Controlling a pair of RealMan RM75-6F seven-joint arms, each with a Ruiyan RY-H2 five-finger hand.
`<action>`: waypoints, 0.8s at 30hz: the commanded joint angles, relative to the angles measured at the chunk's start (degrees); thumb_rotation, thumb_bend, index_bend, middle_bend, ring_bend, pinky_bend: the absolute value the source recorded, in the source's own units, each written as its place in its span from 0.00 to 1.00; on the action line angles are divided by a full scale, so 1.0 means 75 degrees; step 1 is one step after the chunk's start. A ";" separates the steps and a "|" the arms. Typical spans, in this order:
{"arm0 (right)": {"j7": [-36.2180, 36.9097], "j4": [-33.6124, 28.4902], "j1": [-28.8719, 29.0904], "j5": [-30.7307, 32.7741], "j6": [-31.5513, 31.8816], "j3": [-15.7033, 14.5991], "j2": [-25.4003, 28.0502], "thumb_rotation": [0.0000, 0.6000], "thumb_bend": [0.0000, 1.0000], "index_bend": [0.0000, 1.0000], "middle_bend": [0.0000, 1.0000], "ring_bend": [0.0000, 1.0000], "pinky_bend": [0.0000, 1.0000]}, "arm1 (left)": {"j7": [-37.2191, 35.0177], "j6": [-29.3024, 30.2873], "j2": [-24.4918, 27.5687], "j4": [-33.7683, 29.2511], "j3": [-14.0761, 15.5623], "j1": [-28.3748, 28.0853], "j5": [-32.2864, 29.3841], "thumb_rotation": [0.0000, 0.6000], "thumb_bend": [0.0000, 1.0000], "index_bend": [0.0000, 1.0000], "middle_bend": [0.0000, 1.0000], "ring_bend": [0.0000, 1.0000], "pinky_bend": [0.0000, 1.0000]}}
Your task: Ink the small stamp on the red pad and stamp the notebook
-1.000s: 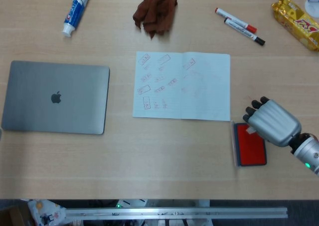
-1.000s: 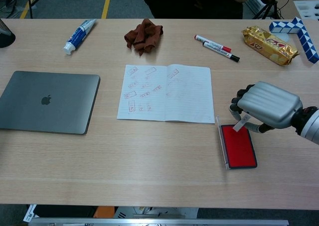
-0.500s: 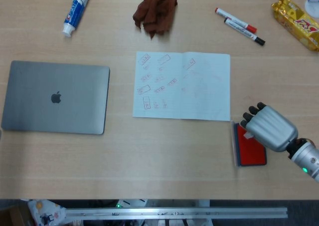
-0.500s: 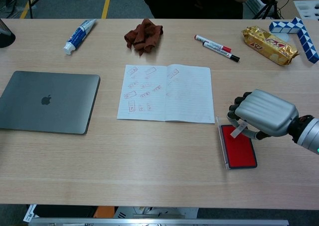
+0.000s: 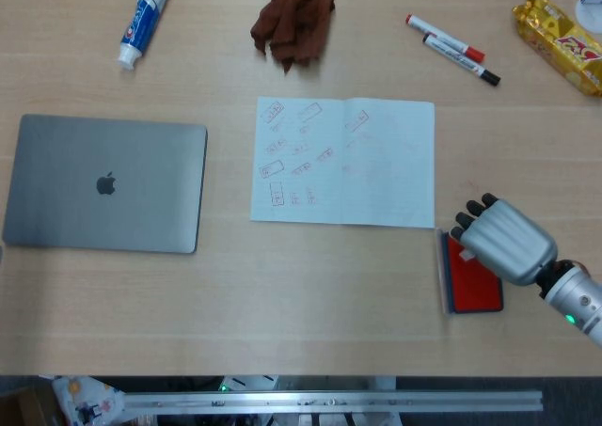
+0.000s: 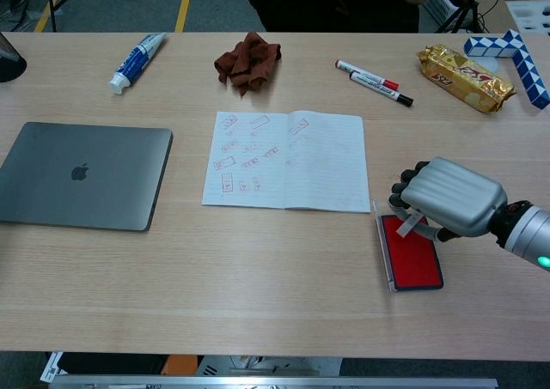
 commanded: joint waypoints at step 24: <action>0.0423 -0.1546 0.0196 0.0456 0.0388 0.0806 0.1330 1.00 0.36 0.70 0.51 0.38 0.43 | 0.0056 0.0084 0.0120 -0.0204 0.0018 0.0006 0.0124 1.00 0.29 0.00 0.00 0.00 0.04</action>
